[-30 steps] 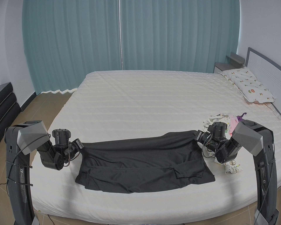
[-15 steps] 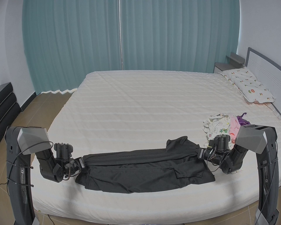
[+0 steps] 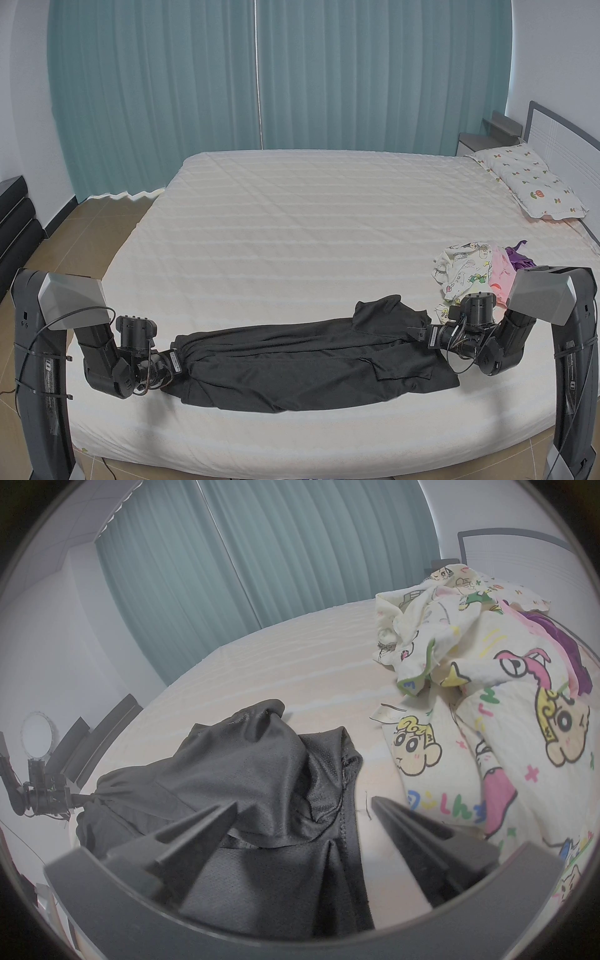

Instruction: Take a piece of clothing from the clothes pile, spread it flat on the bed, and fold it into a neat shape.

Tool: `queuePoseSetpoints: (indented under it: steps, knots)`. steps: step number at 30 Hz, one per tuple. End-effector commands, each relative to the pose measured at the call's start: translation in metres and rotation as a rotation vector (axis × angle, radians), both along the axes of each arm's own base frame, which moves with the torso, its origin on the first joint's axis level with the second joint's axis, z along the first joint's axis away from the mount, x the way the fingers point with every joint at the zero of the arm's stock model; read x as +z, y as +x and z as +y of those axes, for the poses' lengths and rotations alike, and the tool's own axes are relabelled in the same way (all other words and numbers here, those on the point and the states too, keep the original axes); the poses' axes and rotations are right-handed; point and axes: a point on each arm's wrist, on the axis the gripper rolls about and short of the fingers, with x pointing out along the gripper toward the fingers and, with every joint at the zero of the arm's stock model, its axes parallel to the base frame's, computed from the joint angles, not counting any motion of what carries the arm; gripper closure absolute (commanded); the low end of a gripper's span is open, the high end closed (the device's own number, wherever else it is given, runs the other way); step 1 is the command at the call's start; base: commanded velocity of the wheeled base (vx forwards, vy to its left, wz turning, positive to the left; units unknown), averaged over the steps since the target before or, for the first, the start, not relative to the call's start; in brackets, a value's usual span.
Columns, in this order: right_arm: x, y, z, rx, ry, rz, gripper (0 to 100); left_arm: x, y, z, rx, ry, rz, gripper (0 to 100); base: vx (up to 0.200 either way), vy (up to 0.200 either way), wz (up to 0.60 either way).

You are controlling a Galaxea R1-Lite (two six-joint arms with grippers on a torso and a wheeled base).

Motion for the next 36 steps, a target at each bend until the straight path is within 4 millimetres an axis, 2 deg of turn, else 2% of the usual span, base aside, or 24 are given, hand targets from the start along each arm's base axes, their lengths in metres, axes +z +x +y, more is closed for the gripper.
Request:
queuePoseSetpoints:
  steps: [1, 2, 3, 4, 7, 11, 17, 20, 22, 26, 36]
  knots:
    - [0.018, 0.000, -0.006, -0.009, 0.014, -0.035, 0, -0.001, -0.006, 0.001, 0.003, -0.001, 0.007, 0, 0.000, 0.000, 0.00]
    - [0.036, 0.001, -0.012, -0.020, 0.039, -0.065, 0, 0.005, -0.009, 0.003, 0.013, -0.011, -0.030, 0, 0.000, 0.000, 0.00]
    - [0.036, 0.001, -0.012, -0.020, 0.039, -0.065, 0, 0.005, -0.009, 0.003, 0.013, -0.011, -0.030, 0, 0.000, 0.000, 0.00]
    - [0.051, 0.003, -0.013, -0.031, 0.092, -0.067, 0, 0.012, -0.011, 0.008, 0.050, -0.037, -0.048, 0, 0.000, 0.000, 0.00]
    - [0.071, 0.007, -0.009, -0.034, 0.194, -0.041, 0, 0.027, -0.009, 0.017, 0.119, -0.150, -0.087, 0, 0.000, 0.000, 0.00]
    - [0.078, 0.020, 0.007, -0.018, 0.245, 0.023, 0, 0.048, -0.009, 0.033, 0.174, -0.343, -0.127, 0, 0.000, 0.000, 0.00]
    - [0.059, 0.042, 0.023, 0.004, 0.234, 0.085, 0, 0.069, -0.001, 0.031, 0.235, -0.496, -0.119, 0, 0.000, 0.000, 0.00]
    - [0.051, 0.045, 0.024, 0.007, 0.222, 0.108, 0, 0.069, 0.003, 0.024, 0.239, -0.519, -0.107, 0, 0.000, 0.000, 0.00]
    - [0.041, 0.047, 0.028, 0.026, 0.191, 0.146, 0, 0.056, 0.006, 0.014, 0.228, -0.514, -0.076, 0, 0.000, 0.000, 0.00]
    - [0.030, 0.051, 0.029, 0.043, 0.159, 0.153, 0, 0.055, 0.007, 0.013, 0.229, -0.512, -0.077, 0, 0.000, 0.000, 0.00]
    - [0.021, 0.052, 0.029, 0.048, 0.141, 0.165, 0, 0.053, 0.009, 0.009, 0.241, -0.491, -0.082, 0, 0.000, 0.000, 0.00]
